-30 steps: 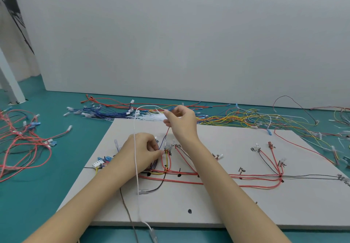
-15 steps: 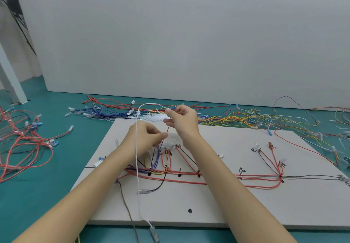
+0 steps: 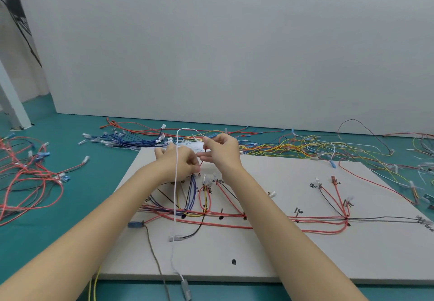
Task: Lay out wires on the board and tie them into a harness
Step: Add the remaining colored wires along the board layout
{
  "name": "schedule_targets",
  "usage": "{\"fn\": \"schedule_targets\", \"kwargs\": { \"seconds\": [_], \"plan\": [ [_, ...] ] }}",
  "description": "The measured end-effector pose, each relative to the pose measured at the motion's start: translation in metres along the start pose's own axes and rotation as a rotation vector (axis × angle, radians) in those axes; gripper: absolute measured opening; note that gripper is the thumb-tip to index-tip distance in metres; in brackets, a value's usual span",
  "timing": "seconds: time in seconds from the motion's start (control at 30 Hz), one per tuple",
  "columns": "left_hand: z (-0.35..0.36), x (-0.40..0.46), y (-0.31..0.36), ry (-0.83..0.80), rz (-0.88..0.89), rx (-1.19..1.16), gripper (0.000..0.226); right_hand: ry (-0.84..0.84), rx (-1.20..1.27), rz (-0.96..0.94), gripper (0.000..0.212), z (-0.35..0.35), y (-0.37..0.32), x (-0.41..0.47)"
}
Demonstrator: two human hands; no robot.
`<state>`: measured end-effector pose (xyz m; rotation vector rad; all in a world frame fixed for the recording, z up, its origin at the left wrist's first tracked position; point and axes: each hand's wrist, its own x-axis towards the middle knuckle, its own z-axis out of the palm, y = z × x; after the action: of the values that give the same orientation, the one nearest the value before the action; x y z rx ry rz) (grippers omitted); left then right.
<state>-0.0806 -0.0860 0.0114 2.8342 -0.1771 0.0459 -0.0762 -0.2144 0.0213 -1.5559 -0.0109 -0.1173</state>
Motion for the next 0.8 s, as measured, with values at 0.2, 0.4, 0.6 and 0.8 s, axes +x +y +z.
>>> {"fn": "schedule_targets", "kwargs": {
  "seconds": [0.2,0.4,0.6,0.8],
  "plan": [
    [-0.009,0.009,-0.012,-0.103,0.033,-0.006,0.017,-0.025,0.048,0.045,0.014,0.004,0.008,0.006],
    [-0.011,0.016,-0.017,-0.179,0.041,-0.116,0.012,-0.028,0.077,0.045,0.015,0.006,0.010,0.007],
    [-0.007,0.015,-0.019,-0.220,0.067,-0.358,0.018,-0.003,0.062,0.038,0.016,0.001,0.012,0.008],
    [-0.007,0.016,-0.024,-0.263,-0.023,-0.489,0.019,-0.040,0.043,0.035,0.016,0.010,0.012,0.005]
  ]
}}
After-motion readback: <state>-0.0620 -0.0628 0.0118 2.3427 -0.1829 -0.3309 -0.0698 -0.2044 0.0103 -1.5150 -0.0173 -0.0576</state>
